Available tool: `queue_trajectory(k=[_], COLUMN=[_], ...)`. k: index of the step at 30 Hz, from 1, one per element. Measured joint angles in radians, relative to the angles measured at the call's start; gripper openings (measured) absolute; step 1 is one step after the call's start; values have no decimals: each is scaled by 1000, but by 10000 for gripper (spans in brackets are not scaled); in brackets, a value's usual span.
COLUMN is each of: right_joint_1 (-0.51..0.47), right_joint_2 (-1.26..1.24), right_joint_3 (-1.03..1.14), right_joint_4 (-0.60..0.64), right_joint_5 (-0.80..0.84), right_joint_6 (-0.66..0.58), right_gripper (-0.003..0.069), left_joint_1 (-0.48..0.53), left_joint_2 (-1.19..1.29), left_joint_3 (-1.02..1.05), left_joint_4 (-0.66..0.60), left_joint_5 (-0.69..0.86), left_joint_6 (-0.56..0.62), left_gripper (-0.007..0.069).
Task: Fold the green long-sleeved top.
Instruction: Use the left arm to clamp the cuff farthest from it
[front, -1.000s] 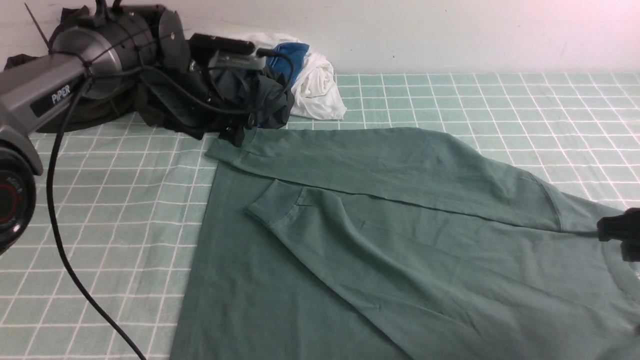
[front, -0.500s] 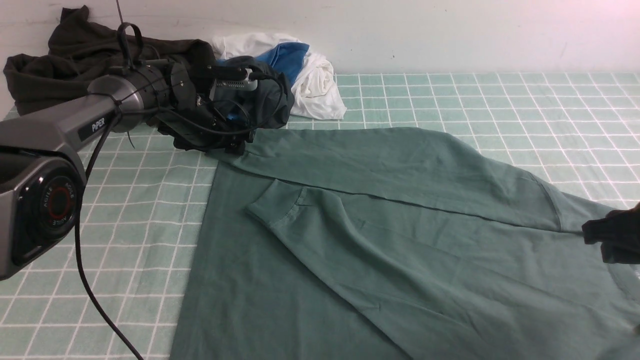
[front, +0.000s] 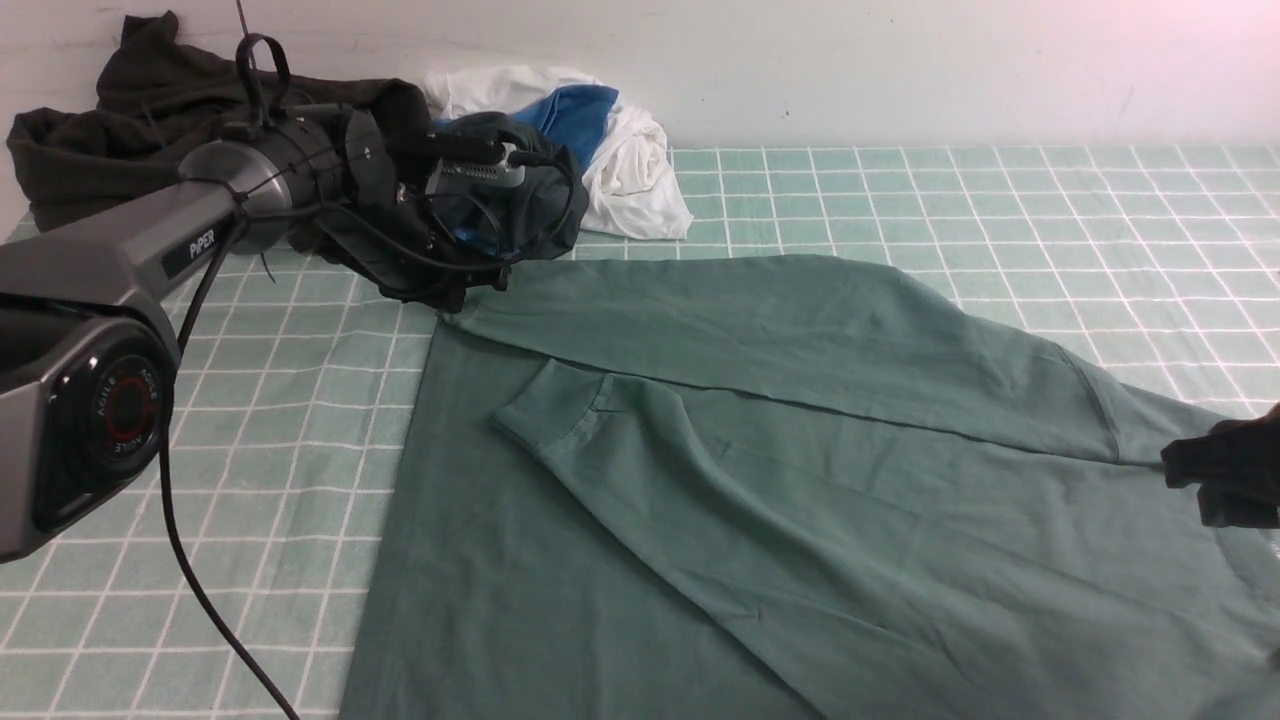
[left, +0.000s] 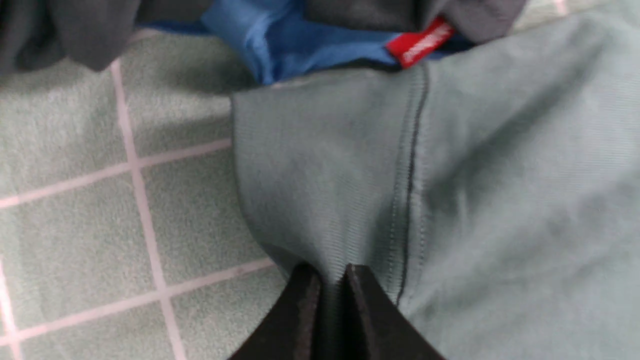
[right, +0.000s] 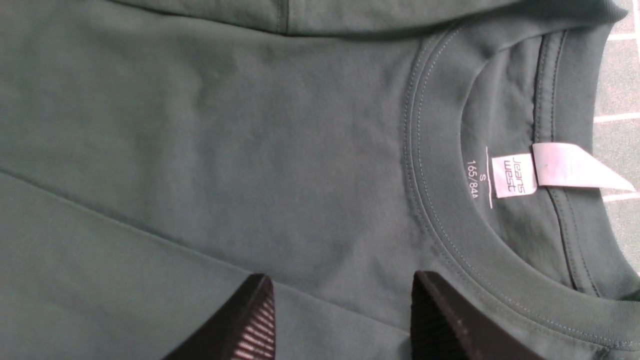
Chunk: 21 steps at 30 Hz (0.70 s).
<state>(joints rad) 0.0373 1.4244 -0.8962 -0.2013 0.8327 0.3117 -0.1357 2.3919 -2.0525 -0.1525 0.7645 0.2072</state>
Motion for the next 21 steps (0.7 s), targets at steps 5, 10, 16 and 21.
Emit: queue_trajectory(k=[5, 10, 16, 21], right_joint_1=[0, 0, 0, 0], right_joint_2=[0, 0, 0, 0], right_joint_3=[0, 0, 0, 0], right_joint_4=[8, 8, 13, 17], right_joint_5=[0, 2, 2, 1], right_joint_6=[-1, -2, -2, -2], right_gripper=[355, 355, 355, 355], left_joint_1=[-25, -66, -83, -82], left_joint_2=[-37, -99, -136, -128], left_joint_3=[-63, -89, -97, -97], left_joint_4=[6, 6, 18, 86], left_joint_5=[69, 109, 146, 180], left_joint_6=[9, 9, 9, 9], left_gripper=[31, 31, 62, 117])
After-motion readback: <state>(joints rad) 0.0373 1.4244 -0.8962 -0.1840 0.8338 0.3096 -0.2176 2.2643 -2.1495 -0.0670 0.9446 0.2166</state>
